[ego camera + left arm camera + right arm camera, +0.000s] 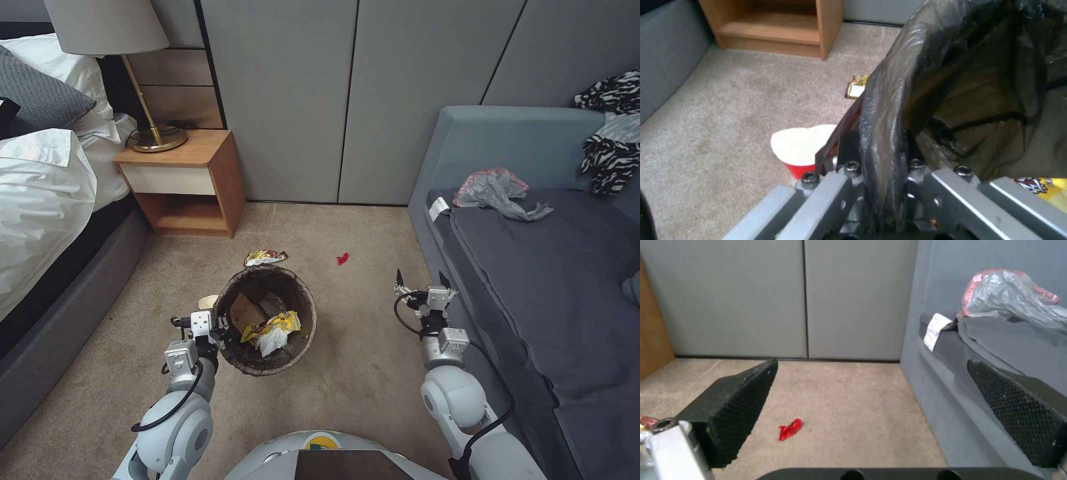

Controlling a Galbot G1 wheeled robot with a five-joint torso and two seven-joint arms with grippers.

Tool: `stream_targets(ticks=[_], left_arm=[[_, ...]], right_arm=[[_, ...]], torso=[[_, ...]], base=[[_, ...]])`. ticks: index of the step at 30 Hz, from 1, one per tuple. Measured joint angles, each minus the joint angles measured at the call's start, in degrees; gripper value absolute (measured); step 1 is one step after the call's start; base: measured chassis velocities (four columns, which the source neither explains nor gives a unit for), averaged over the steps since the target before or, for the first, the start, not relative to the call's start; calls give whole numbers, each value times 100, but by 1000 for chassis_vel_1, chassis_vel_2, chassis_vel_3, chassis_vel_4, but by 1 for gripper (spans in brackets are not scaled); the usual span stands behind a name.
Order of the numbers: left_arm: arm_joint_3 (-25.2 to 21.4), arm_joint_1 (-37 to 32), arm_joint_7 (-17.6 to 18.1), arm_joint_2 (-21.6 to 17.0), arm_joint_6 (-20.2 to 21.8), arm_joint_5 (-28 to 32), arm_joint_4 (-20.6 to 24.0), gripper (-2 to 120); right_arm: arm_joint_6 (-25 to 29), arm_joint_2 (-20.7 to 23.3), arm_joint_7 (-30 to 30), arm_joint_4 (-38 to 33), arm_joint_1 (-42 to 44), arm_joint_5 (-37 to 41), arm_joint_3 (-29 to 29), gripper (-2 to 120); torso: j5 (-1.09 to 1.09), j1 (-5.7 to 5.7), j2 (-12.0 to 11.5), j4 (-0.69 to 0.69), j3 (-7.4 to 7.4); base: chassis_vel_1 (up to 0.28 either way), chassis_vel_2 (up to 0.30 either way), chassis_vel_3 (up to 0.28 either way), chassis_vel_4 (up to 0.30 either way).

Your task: Pick up the trash bin, then pick up the garbage from the floor and place it into the trash bin.

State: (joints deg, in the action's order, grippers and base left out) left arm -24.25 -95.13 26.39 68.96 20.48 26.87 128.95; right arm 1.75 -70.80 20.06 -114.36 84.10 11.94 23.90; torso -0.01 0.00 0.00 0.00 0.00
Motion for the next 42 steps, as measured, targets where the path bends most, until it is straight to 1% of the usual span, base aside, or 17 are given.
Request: stream_targets(ticks=[9,26,33,35,39,42], left_arm=[[1,17,3,0,0,7,-2,0],[8,-30,9,14,-3,3,32,0],[12,-45,10,22,-3,-5,39,0],[13,-47,10,26,-4,-8,40,0],[13,-47,10,26,-5,-9,41,0],[14,-41,9,27,-6,-10,42,0]], right_arm=[[46,-23,-5,51,13,-34,-16,100],[53,22,1,51,-23,-30,-97,100],[53,1,15,41,-16,-34,-116,100],[53,-10,20,39,-14,-39,-119,100],[53,-12,21,39,-16,-40,-119,100],[53,-5,25,35,-25,-39,-118,100]], torso=[[0,0,0,-1,0],[1,0,0,1,0],[2,0,0,-1,0],[-1,0,0,-1,0],[2,0,0,1,0],[0,0,0,-1,0]], base=[[-33,40,40,-39],[-154,150,142,-149],[-158,146,148,-146],[-151,148,169,-153],[-142,152,159,-154],[-152,154,144,-163]])
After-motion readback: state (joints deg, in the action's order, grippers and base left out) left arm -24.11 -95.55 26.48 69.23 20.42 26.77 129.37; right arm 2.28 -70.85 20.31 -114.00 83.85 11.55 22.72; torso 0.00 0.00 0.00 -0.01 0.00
